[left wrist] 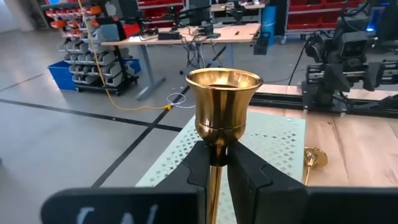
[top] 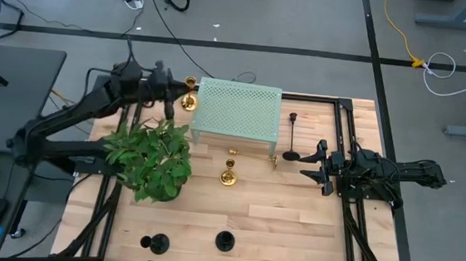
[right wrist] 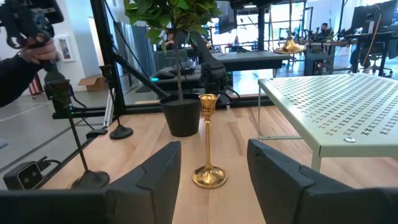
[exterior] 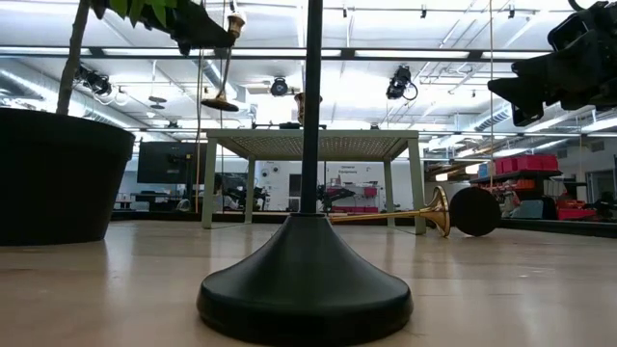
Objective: Pick & Place candle stick holders
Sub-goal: Put the left gold candle holder on the shelf
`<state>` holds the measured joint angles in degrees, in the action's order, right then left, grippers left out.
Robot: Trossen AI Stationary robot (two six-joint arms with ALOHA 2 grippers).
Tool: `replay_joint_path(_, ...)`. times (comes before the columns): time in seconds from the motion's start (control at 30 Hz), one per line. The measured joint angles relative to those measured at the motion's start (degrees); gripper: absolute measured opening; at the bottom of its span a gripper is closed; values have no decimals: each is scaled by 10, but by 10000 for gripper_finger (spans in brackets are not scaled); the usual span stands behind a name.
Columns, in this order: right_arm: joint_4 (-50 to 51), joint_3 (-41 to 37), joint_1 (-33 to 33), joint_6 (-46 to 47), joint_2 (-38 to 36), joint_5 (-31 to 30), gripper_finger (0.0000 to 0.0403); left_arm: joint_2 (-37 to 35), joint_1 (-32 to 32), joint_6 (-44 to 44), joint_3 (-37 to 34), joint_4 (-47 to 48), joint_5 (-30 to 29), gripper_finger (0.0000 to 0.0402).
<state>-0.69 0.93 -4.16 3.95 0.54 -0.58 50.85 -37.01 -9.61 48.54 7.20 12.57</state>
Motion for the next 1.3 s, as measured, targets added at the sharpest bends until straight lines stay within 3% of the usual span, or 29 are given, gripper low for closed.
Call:
replay_joint_path(0.17, 0, 0, 0, 0, 0, 0, 185, 32, -55, 4, 9, -20, 43, 32)
replay_joint_path(0.33, 0, 0, 0, 0, 0, 0, 185, 79, -85, 31, 11, -89, 134, 32)
replay_joint_path(0.8, 0, 0, 0, 0, 0, 0, 185, 217, -88, 114, 13, -322, 194, 32)
replay_joint_path(1.13, 0, 0, 0, 0, 0, 0, 185, 313, -85, 118, 129, -259, 193, 32)
replay_joint_path(1.3, 0, 0, 0, 0, 0, 0, 185, 331, -96, 104, 147, -231, 187, 32)
